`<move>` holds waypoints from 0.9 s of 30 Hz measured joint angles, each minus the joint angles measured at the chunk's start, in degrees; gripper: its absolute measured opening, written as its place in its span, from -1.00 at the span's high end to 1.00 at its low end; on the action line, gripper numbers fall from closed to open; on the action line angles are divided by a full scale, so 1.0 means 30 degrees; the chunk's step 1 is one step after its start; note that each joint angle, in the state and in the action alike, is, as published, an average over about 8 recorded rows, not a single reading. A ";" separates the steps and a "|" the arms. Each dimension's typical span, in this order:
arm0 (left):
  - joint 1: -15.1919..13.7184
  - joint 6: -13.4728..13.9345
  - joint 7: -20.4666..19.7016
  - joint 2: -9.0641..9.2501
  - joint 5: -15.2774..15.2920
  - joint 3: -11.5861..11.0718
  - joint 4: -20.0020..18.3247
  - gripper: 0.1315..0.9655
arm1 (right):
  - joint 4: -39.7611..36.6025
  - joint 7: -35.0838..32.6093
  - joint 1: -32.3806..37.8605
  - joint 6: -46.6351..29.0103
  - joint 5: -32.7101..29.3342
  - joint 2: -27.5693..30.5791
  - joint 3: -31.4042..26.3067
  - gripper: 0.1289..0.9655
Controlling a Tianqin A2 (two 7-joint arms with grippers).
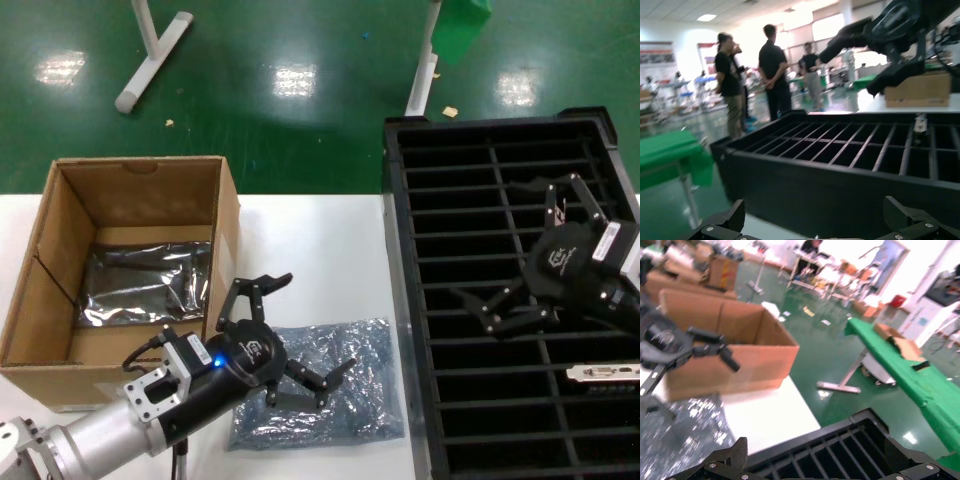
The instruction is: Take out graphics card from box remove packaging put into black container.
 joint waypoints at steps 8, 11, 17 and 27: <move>0.1301 -0.2903 -0.2328 0.0494 0.1686 -0.1091 -0.1972 -1.00 | -0.0480 -0.1012 -0.1403 0.2593 0.1392 -0.1340 0.0652 -1.00; 0.1789 -0.3992 -0.3202 0.0680 0.2320 -0.1501 -0.2712 -1.00 | -0.0660 -0.1392 -0.1930 0.3567 0.1914 -0.1843 0.0897 -1.00; 0.2778 -0.6169 -0.4951 0.1056 0.3586 -0.2325 -0.4202 -1.00 | -0.1020 -0.2152 -0.2991 0.5516 0.2961 -0.2856 0.1387 -1.00; 0.4395 -0.9805 -0.7872 0.1671 0.5700 -0.3689 -0.6662 -1.00 | -0.1622 -0.3422 -0.4744 0.8766 0.4706 -0.4530 0.2204 -1.00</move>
